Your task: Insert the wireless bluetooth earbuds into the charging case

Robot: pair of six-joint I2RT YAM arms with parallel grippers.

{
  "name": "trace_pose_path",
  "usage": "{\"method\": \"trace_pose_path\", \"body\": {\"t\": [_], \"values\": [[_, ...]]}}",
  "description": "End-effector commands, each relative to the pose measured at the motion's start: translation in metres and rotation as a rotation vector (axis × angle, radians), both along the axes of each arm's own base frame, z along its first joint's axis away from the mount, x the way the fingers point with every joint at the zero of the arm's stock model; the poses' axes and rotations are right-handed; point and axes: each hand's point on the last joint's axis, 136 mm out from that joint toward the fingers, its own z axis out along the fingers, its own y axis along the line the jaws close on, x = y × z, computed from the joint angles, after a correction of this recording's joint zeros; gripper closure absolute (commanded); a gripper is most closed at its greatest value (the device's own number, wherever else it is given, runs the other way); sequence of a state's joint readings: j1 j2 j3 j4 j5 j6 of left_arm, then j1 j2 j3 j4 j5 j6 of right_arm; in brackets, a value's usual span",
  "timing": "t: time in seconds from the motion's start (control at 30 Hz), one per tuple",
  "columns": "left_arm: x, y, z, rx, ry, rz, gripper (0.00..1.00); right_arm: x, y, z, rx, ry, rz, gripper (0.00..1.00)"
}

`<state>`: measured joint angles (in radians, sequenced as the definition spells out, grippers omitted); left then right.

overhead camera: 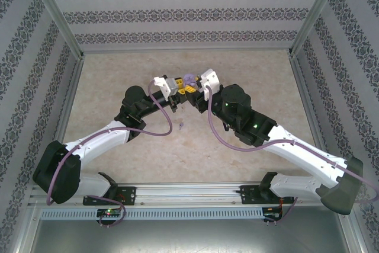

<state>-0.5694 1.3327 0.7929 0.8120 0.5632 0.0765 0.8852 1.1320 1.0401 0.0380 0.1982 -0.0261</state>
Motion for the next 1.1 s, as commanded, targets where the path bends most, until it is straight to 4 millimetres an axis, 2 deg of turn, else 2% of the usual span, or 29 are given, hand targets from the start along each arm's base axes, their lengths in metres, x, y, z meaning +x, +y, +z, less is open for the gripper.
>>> {"method": "trace_pose_path", "body": {"t": [0.0, 0.17, 0.43, 0.83, 1.07], "values": [[-0.007, 0.006, 0.062, -0.109, -0.157, 0.018, 1.00, -0.008, 0.006, -0.037, -0.087, 0.109, 0.046, 0.49], [-0.006, 0.007, 0.061, -0.109, -0.156, 0.029, 1.00, -0.009, 0.004, -0.029, -0.048, 0.127, 0.049, 0.33], [-0.002, 0.007, 0.054, -0.100, -0.146, 0.043, 1.00, -0.015, -0.007, -0.007, 0.094, 0.201, 0.078, 0.21], [0.001, 0.006, 0.047, -0.093, -0.133, 0.050, 1.00, -0.025, -0.034, 0.048, 0.339, 0.265, 0.109, 0.18], [0.002, 0.006, 0.039, -0.083, -0.122, 0.053, 1.00, -0.020, -0.053, 0.043, 0.392, 0.359, 0.045, 0.22]]}}
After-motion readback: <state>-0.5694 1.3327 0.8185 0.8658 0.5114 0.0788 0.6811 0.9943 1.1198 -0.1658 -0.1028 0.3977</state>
